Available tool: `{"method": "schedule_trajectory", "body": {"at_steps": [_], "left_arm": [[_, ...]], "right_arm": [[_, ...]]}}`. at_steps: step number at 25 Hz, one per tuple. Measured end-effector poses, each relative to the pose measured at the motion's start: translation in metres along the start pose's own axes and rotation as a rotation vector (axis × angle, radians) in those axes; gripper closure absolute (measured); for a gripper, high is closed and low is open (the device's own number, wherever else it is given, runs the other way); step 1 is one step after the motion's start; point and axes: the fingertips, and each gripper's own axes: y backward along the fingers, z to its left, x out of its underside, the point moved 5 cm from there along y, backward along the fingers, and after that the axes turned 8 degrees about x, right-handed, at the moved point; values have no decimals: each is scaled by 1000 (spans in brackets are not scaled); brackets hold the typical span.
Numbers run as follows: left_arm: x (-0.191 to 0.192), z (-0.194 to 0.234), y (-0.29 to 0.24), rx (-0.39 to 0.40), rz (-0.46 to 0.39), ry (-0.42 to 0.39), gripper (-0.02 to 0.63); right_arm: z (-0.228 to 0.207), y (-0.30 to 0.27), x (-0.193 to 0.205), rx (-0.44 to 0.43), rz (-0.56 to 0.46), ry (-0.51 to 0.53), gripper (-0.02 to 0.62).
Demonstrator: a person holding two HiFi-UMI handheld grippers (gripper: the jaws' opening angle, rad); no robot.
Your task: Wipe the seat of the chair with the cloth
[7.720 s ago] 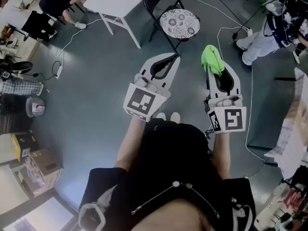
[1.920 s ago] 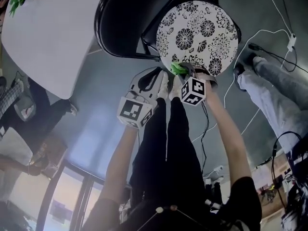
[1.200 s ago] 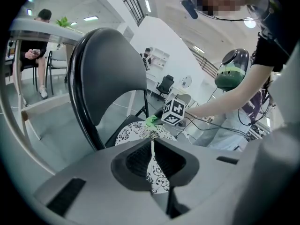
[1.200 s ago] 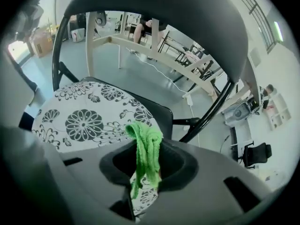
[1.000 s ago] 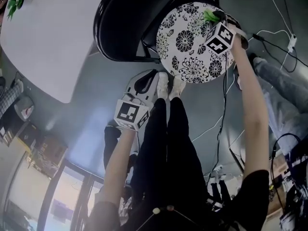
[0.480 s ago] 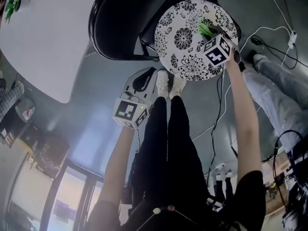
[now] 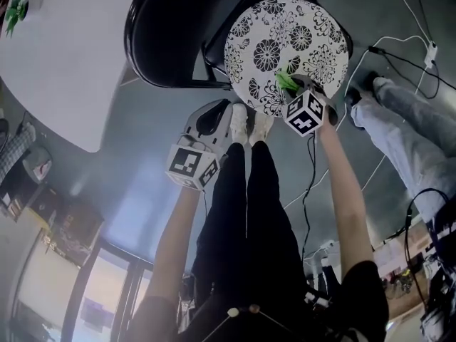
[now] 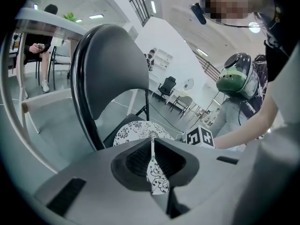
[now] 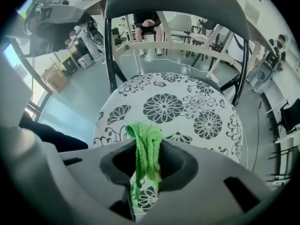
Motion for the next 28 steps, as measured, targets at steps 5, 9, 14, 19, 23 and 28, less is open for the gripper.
{"method": "schedule_trajectory", "body": {"at_steps": [5,9,14,19,23,28], "left_arm": [[1,-4,-1,7,-4,1,583],[0,-6,-3,6,-11,2,583],[0,-10,-5,11,-18,9,583],[1,-16,-8,22,-20,11,583],[2,-20,-9,24,-16,11,583],[0,-22,-7,26,-9,5,583]], "right_arm": [[38,6,8,-64,3,16,494],[61,9,12,-104,6,26,494],[77,12,14,-160,10,68,494],[52,18,11,-110,-6,58,494],[-1,20,12,-9,-2,37,494],[-77,18,18,125,28,32,494]]}}
